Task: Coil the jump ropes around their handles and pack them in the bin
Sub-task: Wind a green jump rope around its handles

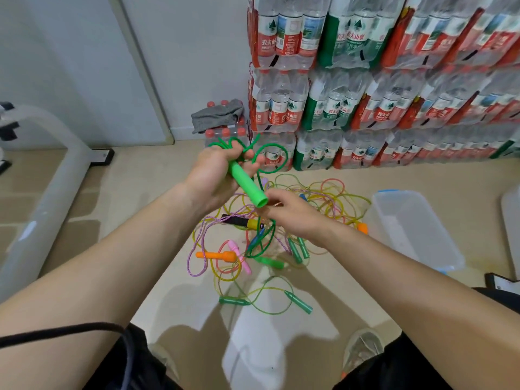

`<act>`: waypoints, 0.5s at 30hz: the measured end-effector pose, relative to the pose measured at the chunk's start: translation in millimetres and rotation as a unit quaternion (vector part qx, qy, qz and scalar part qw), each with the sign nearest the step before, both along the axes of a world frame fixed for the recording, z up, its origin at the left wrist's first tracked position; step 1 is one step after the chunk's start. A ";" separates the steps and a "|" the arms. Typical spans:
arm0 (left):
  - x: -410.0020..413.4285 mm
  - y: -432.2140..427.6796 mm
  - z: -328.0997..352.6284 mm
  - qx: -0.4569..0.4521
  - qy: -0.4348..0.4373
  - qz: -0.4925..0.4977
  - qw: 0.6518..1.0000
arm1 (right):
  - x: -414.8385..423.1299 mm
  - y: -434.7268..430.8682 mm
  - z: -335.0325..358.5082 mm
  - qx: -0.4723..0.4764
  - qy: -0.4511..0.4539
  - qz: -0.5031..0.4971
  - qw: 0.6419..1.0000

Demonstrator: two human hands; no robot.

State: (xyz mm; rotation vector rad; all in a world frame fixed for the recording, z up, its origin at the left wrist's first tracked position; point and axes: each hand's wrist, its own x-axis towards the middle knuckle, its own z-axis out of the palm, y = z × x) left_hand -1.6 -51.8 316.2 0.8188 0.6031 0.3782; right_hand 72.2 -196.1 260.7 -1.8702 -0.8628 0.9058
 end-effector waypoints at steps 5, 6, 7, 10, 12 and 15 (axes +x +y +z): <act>-5.0 35.3 -13.2 0.221 0.134 0.078 0.963 | 21.0 -2.5 -0.6 -0.015 0.010 -0.121 0.993; -7.5 40.9 -17.0 0.259 0.168 0.085 0.947 | 24.8 -5.3 2.0 -0.017 0.011 -0.142 0.990; -9.6 44.9 -21.0 0.300 0.199 0.081 0.929 | 28.7 -8.0 4.1 -0.023 0.002 -0.166 0.986; -14.9 45.7 -31.7 0.421 0.273 -0.002 0.865 | 37.4 -12.7 11.9 -0.004 0.046 -0.218 0.975; -17.4 37.3 -35.1 0.453 0.293 -0.045 0.841 | 39.3 -12.0 19.7 0.040 0.121 -0.232 0.964; -18.9 14.0 -38.6 0.401 0.249 -0.110 0.875 | 38.9 -9.1 32.3 0.102 0.216 -0.248 0.939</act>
